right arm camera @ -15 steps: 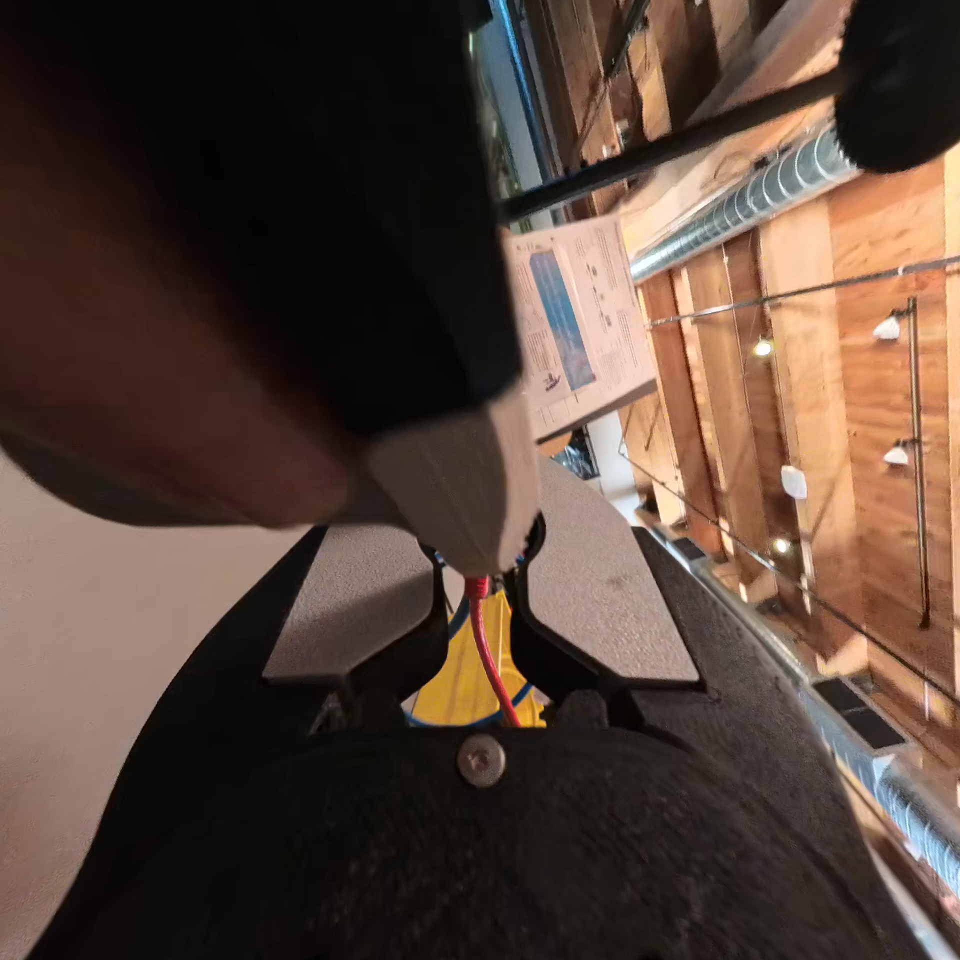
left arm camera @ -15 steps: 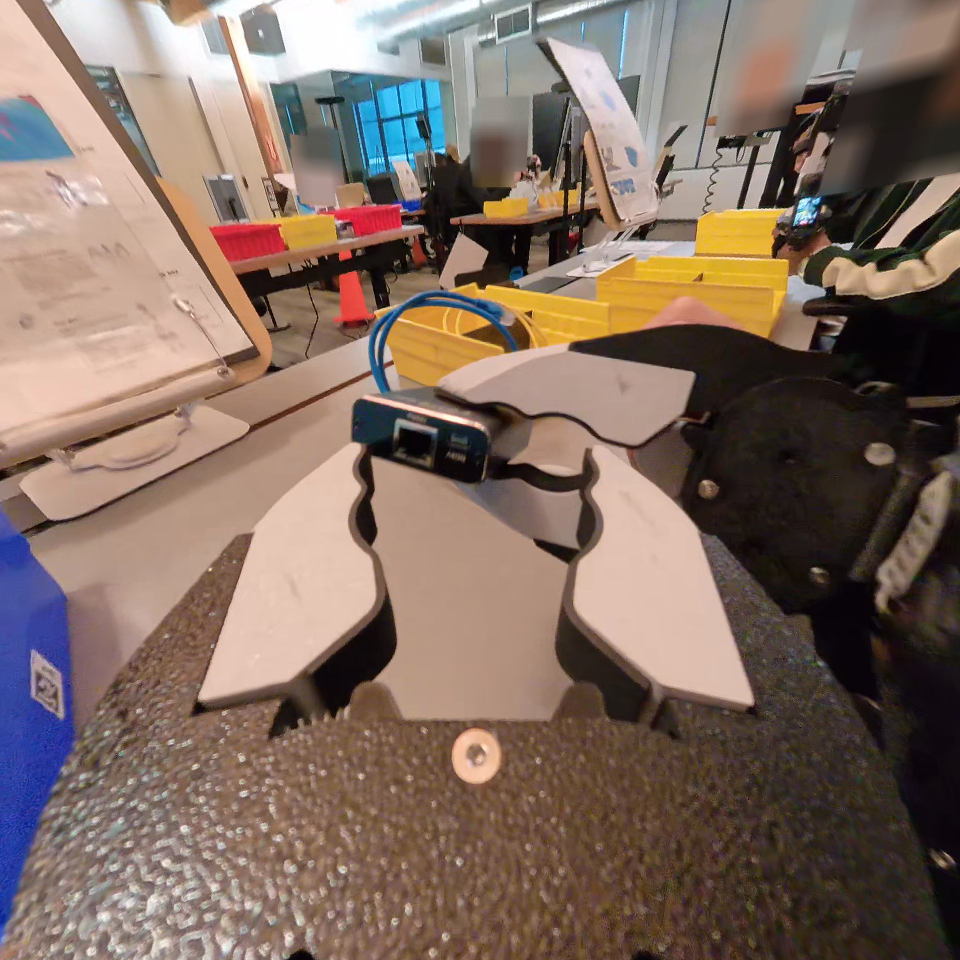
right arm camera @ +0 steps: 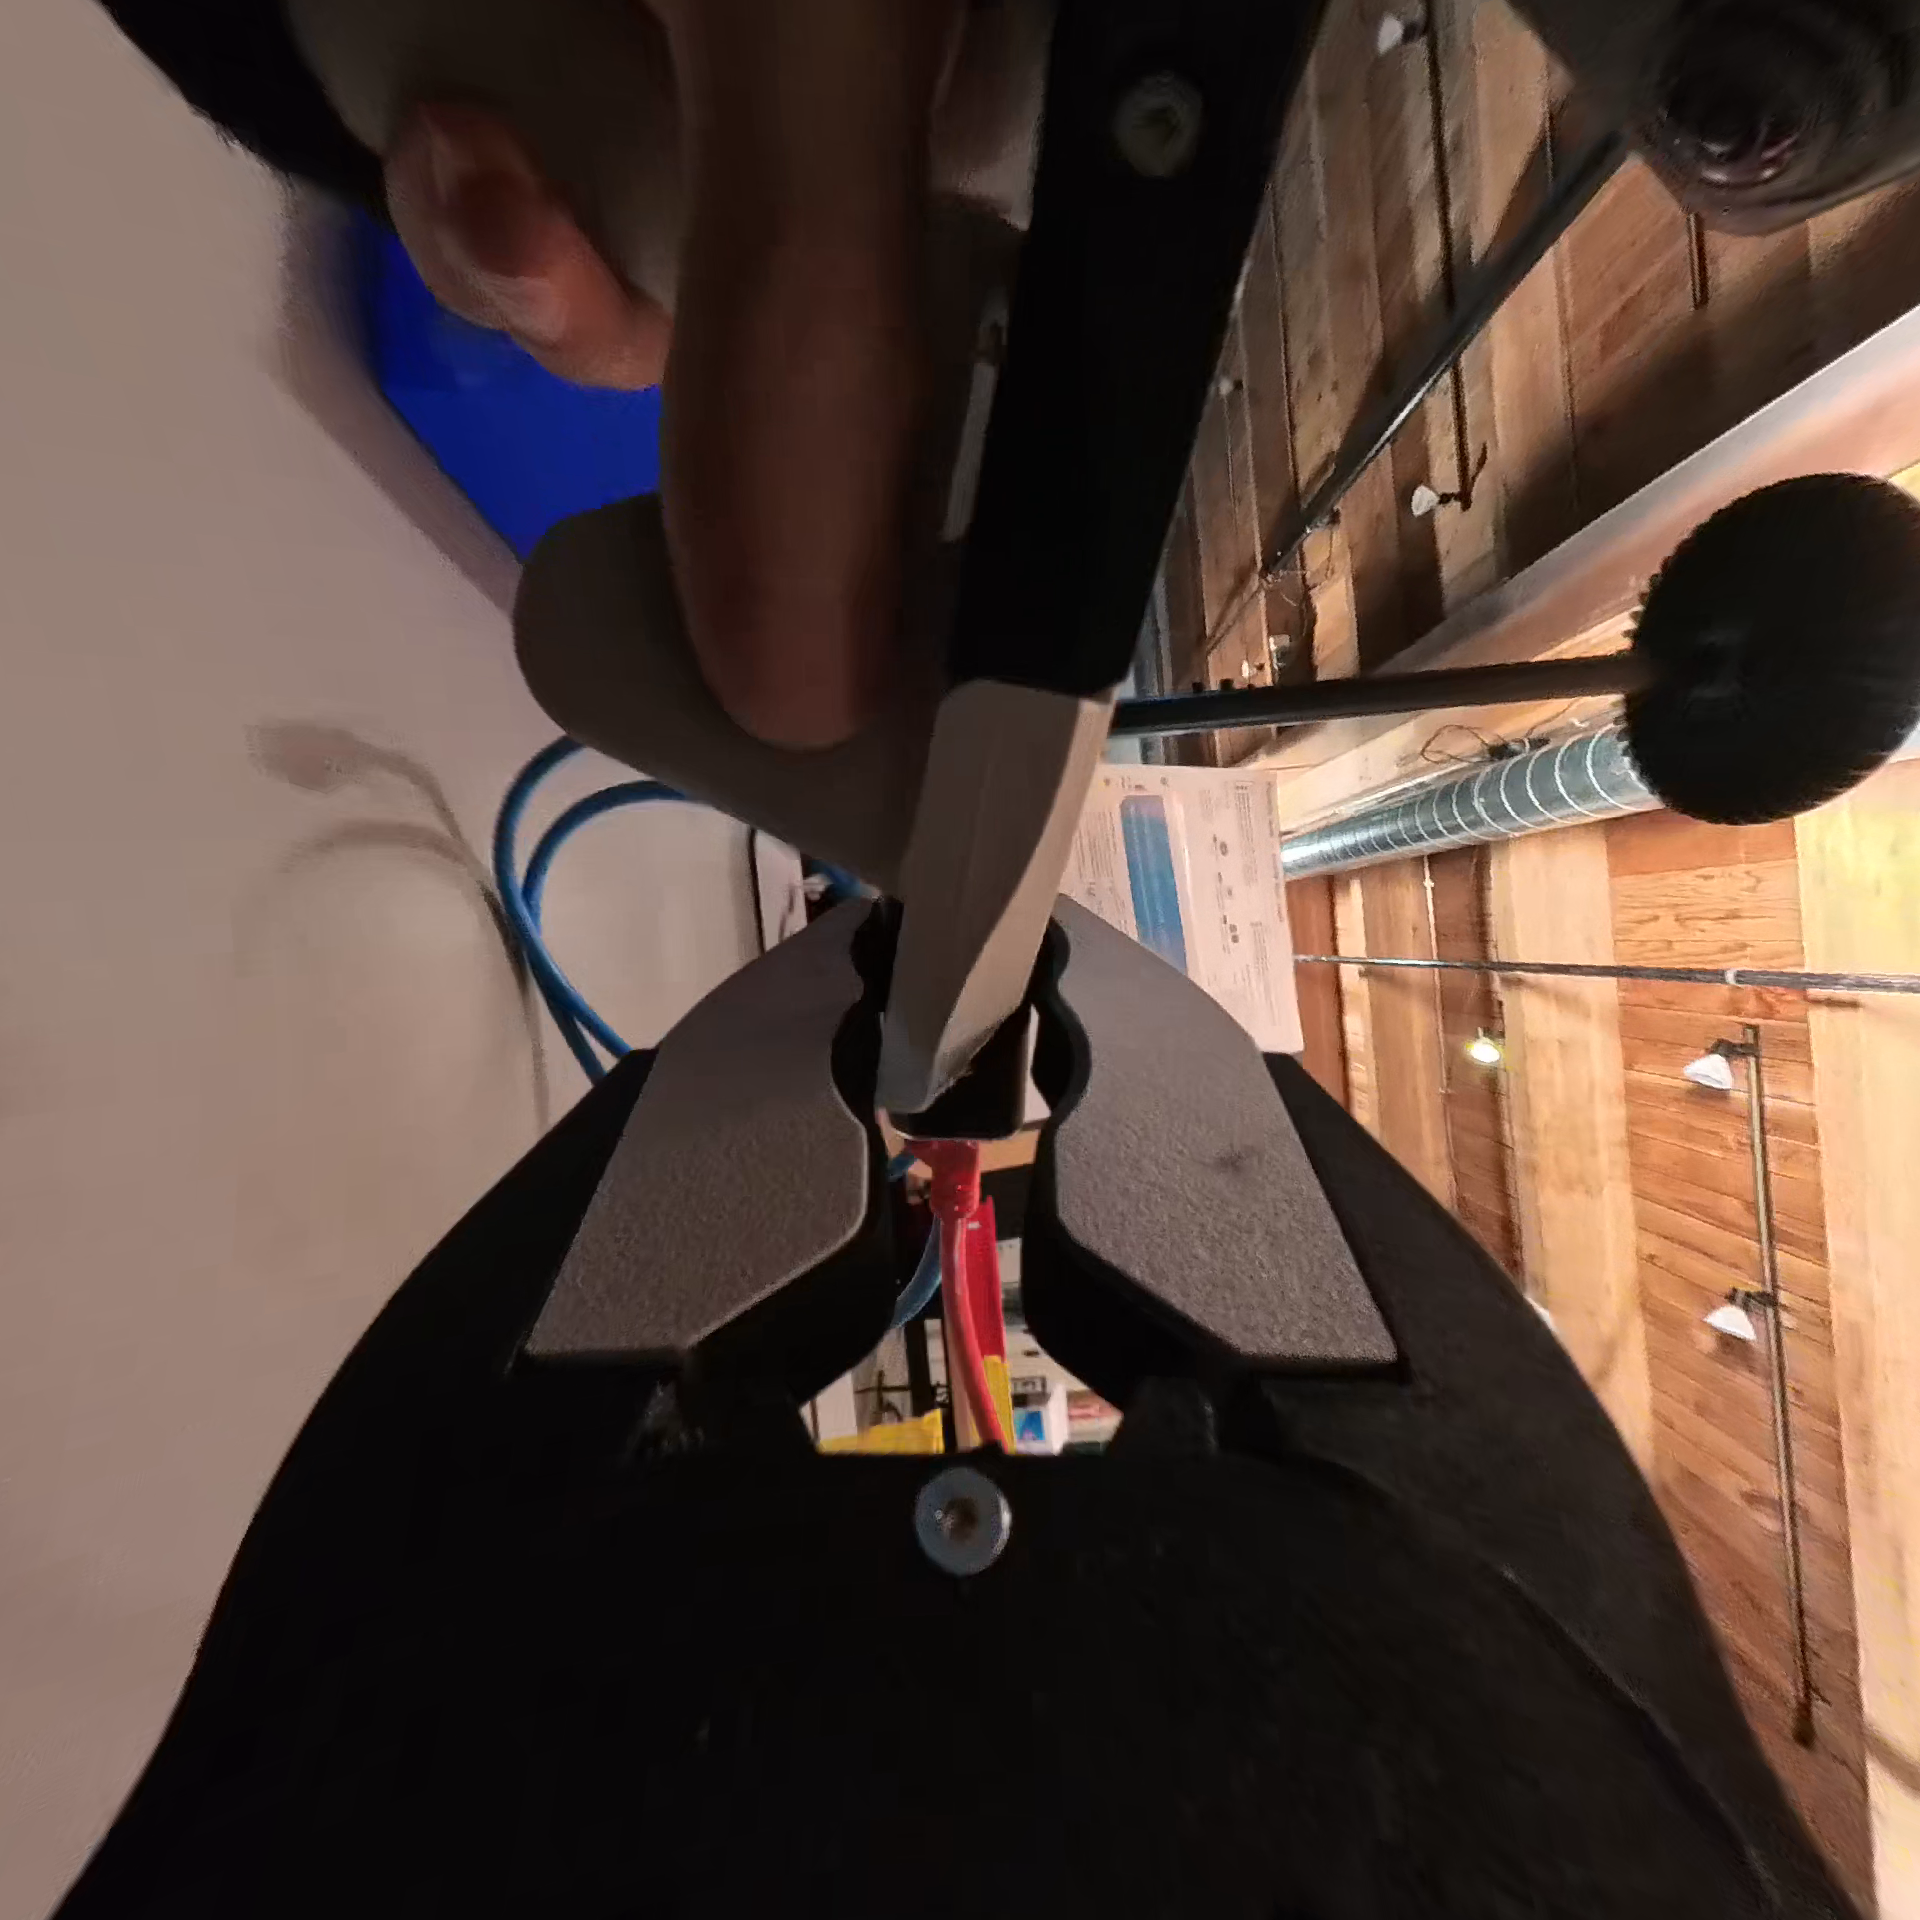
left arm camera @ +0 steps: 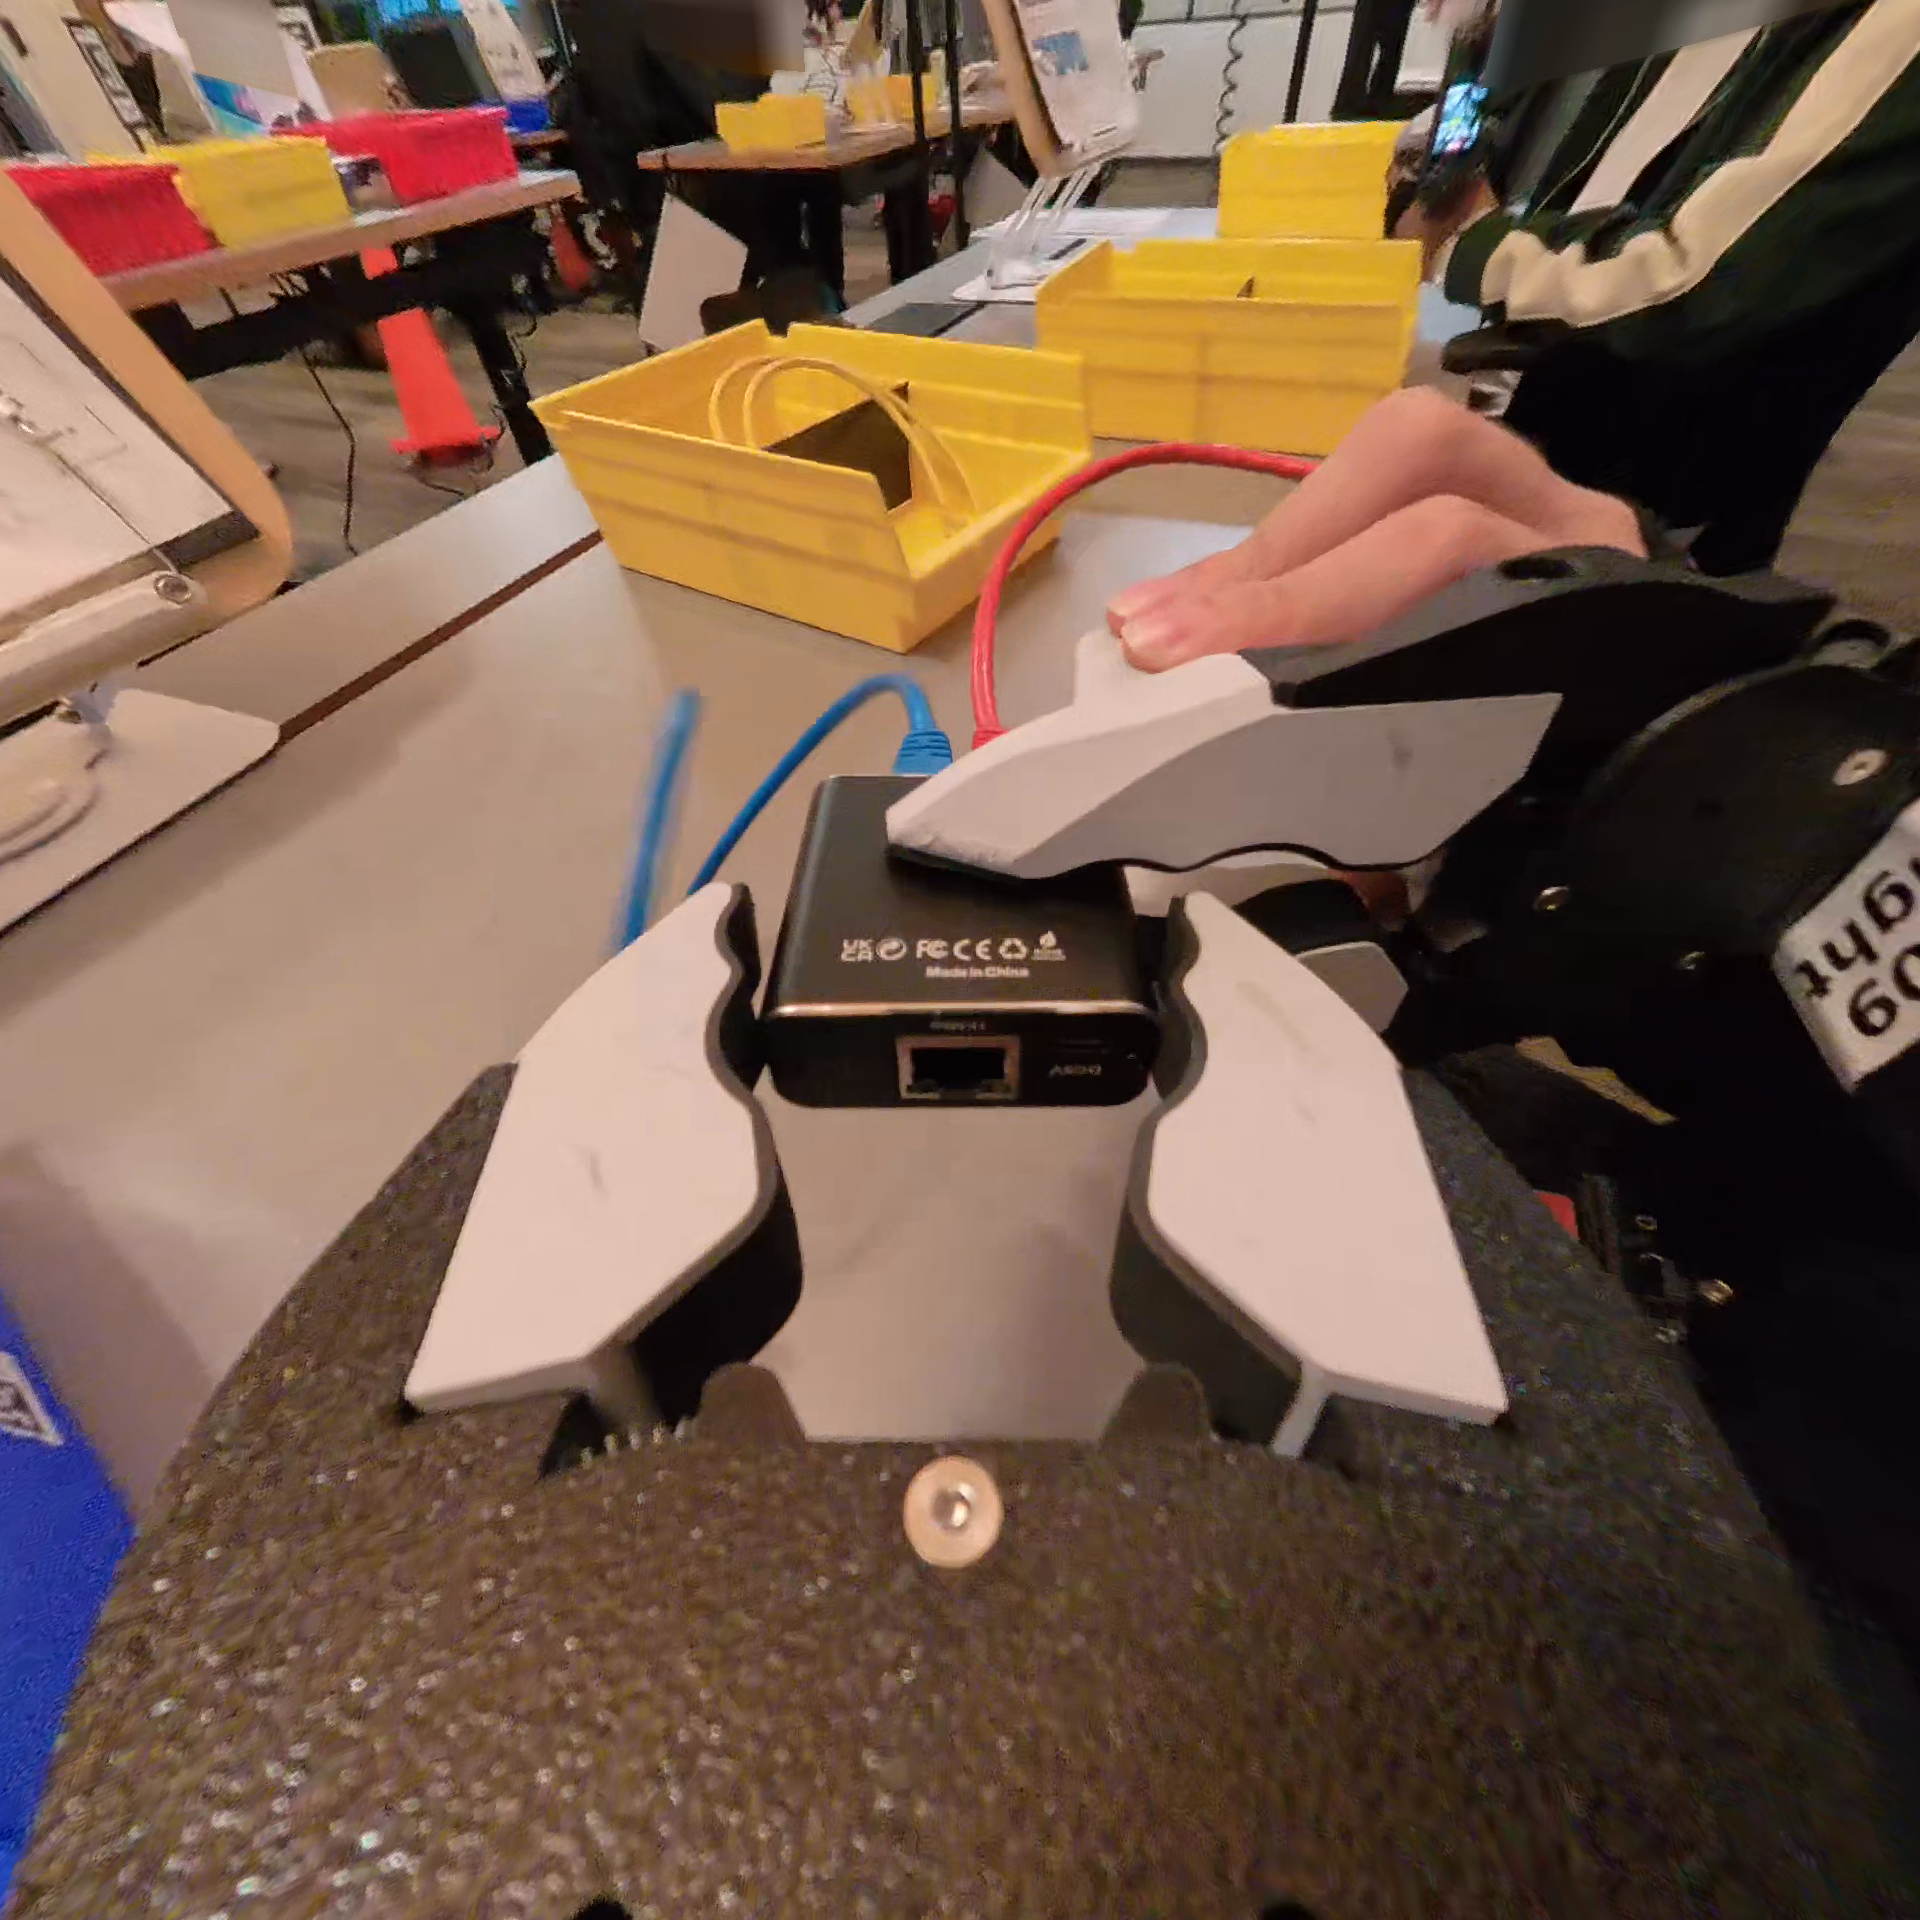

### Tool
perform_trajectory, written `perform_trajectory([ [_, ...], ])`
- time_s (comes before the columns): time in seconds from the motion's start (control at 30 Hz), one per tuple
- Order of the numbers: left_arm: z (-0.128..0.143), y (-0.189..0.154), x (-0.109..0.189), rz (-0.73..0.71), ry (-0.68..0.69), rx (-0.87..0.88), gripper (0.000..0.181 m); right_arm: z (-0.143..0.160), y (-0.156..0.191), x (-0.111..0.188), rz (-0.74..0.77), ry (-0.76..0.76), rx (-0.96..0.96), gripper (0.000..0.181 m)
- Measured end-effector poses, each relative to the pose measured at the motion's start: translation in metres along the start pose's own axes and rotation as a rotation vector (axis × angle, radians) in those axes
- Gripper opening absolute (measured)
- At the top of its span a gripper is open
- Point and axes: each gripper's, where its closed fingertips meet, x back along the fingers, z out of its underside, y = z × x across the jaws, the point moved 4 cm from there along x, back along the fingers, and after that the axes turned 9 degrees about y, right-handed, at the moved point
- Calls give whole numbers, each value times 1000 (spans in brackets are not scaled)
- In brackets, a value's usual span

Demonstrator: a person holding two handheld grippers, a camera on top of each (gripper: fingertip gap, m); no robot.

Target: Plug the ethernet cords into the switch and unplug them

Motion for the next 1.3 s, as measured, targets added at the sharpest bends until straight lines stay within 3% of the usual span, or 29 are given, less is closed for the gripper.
perform_trajectory([
  [0.2,-11,4,7,-75,-139,-75,73,4,-9,-2,13,-37,-170,33],
  [0.33,-20,17,26,-176,-205,-109,73,13,-27,5,-72,-147,-581,57],
  [0.43,-25,25,41,-217,-269,-110,73,8,-38,14,-298,-359,-1063,59],
  [0.5,-27,27,46,-231,-299,-118,73,6,-39,15,-532,-494,-1383,56],
  [0.57,-25,25,45,-227,-292,-136,73,8,-29,9,-736,-523,-1672,52],
  [0.7,-20,23,36,-257,-227,-202,72,-5,10,7,-1274,-507,-2047,55],
  [0.83,-24,18,37,-262,-242,-247,72,-3,18,1,-1404,-678,-2442,58],
  [1.0,-28,13,46,-204,-360,-292,72,-7,15,-3,-1475,-907,-2663,63],
  [1.17,-31,-9,39,-150,-406,-404,72,-7,17,-7,-1441,-924,-2750,59],
  [1.3,-30,-16,33,-177,-387,-471,72,-6,11,-5,-1414,-953,-2707,34],
])
